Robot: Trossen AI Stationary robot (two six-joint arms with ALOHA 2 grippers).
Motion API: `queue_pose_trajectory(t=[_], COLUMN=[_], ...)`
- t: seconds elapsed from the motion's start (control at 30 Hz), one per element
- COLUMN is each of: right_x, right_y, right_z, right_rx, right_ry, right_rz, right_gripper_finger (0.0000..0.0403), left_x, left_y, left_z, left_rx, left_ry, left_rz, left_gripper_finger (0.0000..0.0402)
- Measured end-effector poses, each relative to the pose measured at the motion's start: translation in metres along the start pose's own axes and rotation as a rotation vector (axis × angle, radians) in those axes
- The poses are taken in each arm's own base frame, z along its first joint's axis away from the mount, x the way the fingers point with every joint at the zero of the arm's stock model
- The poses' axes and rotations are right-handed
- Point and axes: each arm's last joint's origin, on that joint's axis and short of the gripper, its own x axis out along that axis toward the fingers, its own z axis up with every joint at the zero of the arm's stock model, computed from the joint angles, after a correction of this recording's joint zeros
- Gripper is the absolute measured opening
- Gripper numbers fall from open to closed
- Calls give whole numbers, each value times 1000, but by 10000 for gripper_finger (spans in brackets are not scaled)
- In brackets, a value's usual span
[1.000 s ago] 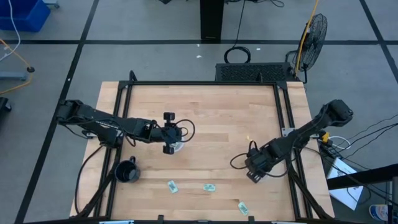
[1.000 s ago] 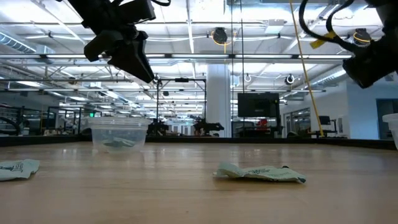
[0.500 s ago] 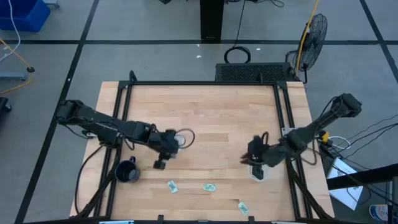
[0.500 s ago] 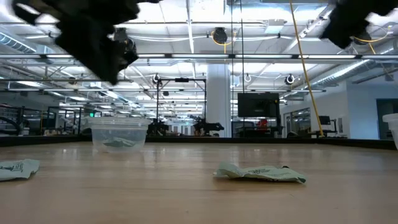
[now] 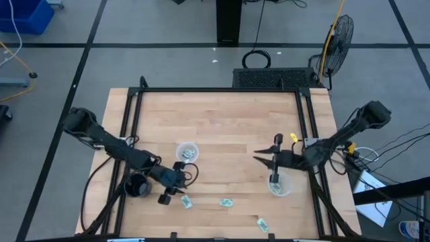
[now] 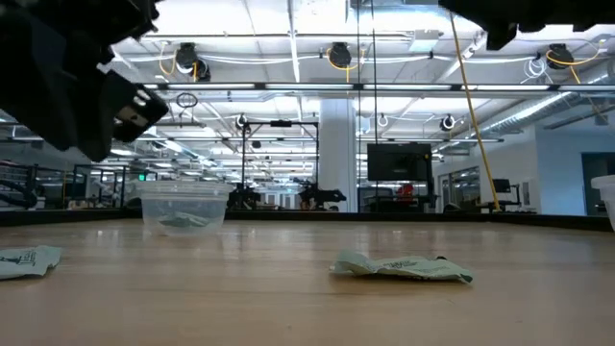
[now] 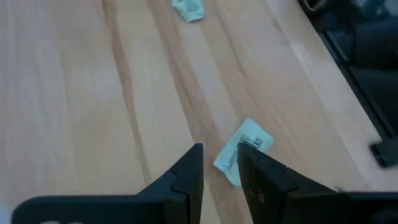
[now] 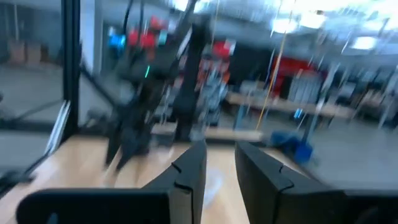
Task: Pick and place Stevia / Truvia into bins
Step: Put the green stevia packet into the left transparent container
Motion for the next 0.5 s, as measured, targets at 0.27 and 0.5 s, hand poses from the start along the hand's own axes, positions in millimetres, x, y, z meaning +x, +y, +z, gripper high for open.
queue_pose_trajectory(t=[0.27, 0.5], right_x=[-6, -1], right_y=[-16, -19], right_z=[8, 9], right_rx=[-22, -159], right_ry=[-187, -248], right_rz=[-89, 5], right_gripper_finger=[79, 79], left_x=[26, 38], left_y=[-3, -6], left_z=[-12, -19], left_rx=[-39, -127], left_ry=[31, 79], left_rz=[36, -15], left_gripper_finger=[104, 108])
